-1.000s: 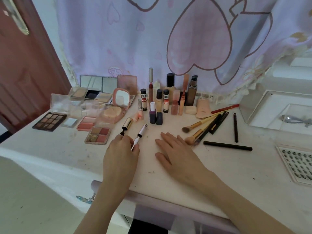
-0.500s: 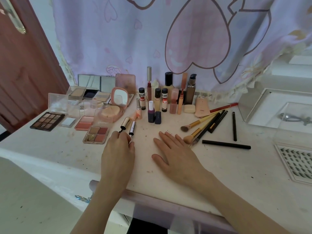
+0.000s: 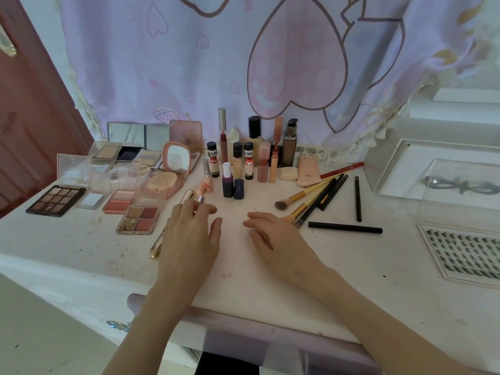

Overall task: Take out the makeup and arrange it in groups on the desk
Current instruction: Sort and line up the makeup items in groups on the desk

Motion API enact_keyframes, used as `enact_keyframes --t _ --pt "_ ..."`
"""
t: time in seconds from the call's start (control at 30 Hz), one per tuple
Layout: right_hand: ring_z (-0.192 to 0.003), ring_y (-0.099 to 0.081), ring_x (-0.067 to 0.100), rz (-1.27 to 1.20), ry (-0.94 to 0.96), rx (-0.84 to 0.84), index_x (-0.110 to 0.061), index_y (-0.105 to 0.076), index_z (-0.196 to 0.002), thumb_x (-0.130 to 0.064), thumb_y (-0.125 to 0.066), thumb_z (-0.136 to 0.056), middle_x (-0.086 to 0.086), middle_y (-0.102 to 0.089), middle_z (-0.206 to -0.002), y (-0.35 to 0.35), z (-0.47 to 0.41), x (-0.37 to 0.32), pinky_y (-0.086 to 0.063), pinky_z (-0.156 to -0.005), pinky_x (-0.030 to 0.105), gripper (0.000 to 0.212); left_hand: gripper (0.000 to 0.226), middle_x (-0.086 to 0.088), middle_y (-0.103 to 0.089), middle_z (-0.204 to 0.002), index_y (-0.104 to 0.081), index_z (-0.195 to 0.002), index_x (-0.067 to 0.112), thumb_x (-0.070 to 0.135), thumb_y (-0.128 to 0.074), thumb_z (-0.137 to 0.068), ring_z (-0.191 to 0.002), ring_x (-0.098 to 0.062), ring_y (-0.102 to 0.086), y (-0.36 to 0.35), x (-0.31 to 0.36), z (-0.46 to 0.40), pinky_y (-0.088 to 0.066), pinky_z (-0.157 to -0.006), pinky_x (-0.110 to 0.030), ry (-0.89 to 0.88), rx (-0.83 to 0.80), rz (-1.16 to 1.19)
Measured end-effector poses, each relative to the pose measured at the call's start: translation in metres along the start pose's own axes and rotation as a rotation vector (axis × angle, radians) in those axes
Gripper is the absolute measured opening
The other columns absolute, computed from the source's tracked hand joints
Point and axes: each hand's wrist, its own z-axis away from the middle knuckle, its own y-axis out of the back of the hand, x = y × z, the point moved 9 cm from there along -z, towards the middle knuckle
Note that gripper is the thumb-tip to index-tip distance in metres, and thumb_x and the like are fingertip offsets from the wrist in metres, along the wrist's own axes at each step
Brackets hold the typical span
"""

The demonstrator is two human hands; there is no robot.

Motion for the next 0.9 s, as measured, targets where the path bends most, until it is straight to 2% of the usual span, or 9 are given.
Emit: enact_keyframes --t 0.07,0.13,0.2,0.3,0.4,0.5,0.63,0.8,0.9 --pt "-0.117 -0.052 0.015 -0.022 0.027 0.116 -0.007 -0.063 -0.117 -0.012 -0.048 -0.096 0.006 -0.06 -0.126 0.022 0.004 0.007 -0.026 -0.096 0.009 0.027 0.02 -0.012 -0.062 -0.099 -0.066 -0.101 0.006 0.013 -0.068 -0.082 -0.101 -0.033 -0.056 -0.007 0.015 -0.002 -0.049 -0.08 -0.044 -0.053 -0.037 0.029" --pt "-0.105 -0.059 0.014 -0.066 0.013 0.241 -0.005 -0.067 -0.109 -0.006 -0.054 -0.092 0.006 -0.066 -0.111 0.047 0.011 0.023 -0.033 -0.092 0.008 0.021 0.019 -0.009 -0.063 -0.094 -0.067 -0.1 0.008 0.013 -0.068 -0.081 -0.094 -0.031 -0.058 -0.017 0.033 -0.004 -0.048 -0.077 -0.041 -0.121 -0.08 0.063" --pt "-0.093 -0.057 0.0 -0.118 -0.009 0.35 -0.007 -0.068 -0.104 -0.003 -0.057 -0.089 -0.004 -0.064 -0.1 0.071 0.02 0.04 -0.039 -0.085 0.004 0.019 0.019 -0.006 -0.062 -0.092 -0.067 -0.1 0.009 0.015 -0.068 -0.082 -0.09 -0.027 -0.057 -0.026 0.056 -0.005 -0.047 -0.076 -0.036 -0.217 -0.107 0.088" --pt "-0.082 -0.056 -0.002 -0.08 -0.035 0.453 -0.009 -0.069 -0.101 -0.003 -0.058 -0.088 -0.009 -0.06 -0.093 0.098 0.031 0.064 -0.042 -0.079 0.003 0.018 0.025 0.001 -0.058 -0.104 -0.062 -0.113 0.017 0.028 -0.055 -0.09 -0.097 -0.016 -0.049 -0.039 0.093 -0.006 -0.039 -0.082 -0.025 -0.329 -0.171 0.119" --pt "-0.085 -0.052 0.003 0.011 -0.162 0.372 -0.014 -0.068 -0.104 -0.011 -0.059 -0.089 -0.006 -0.059 -0.097 0.108 0.035 0.096 -0.039 -0.074 0.011 0.017 0.032 0.005 -0.052 -0.115 -0.055 -0.122 0.024 0.037 -0.046 -0.094 -0.098 -0.01 -0.039 -0.052 0.126 -0.008 -0.033 -0.082 -0.022 -0.412 -0.214 0.137" --pt "-0.097 -0.043 0.009 0.232 -0.203 0.209 -0.021 -0.066 -0.107 -0.024 -0.059 -0.089 -0.007 -0.056 -0.104 0.103 0.04 0.116 -0.028 -0.081 0.021 0.02 0.039 0.007 -0.044 -0.124 -0.048 -0.129 0.029 0.044 -0.044 -0.093 -0.107 -0.013 -0.031 -0.073 0.151 -0.011 -0.026 -0.085 -0.025 -0.477 -0.306 0.047" --pt "-0.105 -0.041 0.014 0.415 -0.213 0.109 -0.026 -0.064 -0.111 -0.033 -0.051 -0.092 -0.008 -0.055 -0.11 0.092 0.044 0.123 -0.018 -0.077 0.026 0.024 0.034 0.005 -0.043 -0.124 -0.052 -0.123 0.028 0.042 -0.045 -0.093 -0.112 -0.017 -0.028 -0.094 0.168 -0.017 -0.023 -0.087 -0.03 -0.527 -0.382 -0.032" --pt "-0.084 -0.048 0.016 0.4 -0.138 0.197 -0.023 -0.063 -0.088 -0.03 -0.052 -0.089 -0.01 -0.055 -0.084 0.095 0.045 0.117 -0.025 -0.072 0.027 0.013 0.025 0.007 -0.044 -0.121 -0.051 -0.12 0.027 0.03 -0.04 -0.098 -0.107 -0.015 -0.028 -0.099 0.172 -0.026 -0.021 -0.083 -0.028 -0.539 -0.398 -0.028" --pt "-0.076 -0.046 0.006 0.11 -0.241 0.229 -0.027 -0.054 -0.086 -0.03 -0.055 -0.092 -0.014 -0.053 -0.079 0.103 0.046 0.125 -0.032 -0.07 0.018 0.006 0.02 0.007 -0.049 -0.111 -0.051 -0.114 0.024 0.025 -0.04 -0.097 -0.094 -0.007 -0.037 -0.097 0.165 -0.041 -0.027 -0.078 -0.017 -0.411 -0.471 0.205"
